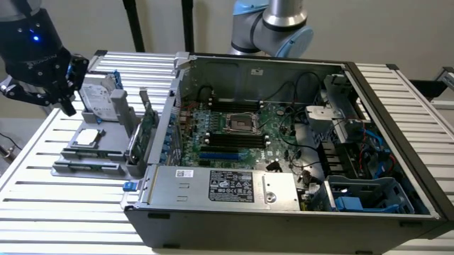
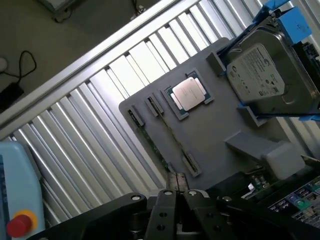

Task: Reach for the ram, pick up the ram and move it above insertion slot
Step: 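Pick up the ram and move it above insertion slot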

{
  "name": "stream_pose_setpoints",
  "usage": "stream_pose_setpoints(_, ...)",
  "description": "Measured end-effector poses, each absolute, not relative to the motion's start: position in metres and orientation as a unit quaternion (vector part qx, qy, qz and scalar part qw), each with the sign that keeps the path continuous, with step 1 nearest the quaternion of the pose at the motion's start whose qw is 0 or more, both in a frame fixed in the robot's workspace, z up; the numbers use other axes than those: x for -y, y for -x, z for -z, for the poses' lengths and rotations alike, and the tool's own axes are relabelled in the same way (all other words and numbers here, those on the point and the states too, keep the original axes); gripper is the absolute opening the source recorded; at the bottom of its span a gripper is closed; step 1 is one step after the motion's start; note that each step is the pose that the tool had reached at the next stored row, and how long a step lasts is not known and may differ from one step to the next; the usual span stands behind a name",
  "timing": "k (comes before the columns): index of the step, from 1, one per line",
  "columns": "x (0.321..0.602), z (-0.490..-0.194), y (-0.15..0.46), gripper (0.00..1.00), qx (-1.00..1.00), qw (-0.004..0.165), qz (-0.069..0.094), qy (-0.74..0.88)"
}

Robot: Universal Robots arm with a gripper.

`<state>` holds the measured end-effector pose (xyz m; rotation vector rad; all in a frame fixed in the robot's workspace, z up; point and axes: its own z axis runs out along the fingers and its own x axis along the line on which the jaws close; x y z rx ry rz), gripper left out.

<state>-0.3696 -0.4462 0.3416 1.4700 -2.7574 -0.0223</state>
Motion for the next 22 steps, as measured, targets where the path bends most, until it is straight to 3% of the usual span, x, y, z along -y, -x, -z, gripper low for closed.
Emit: stream_pose_setpoints(22,0.4461,-0.3376,0.3699,0.11,0.775,0.01,0.006,-0.632)
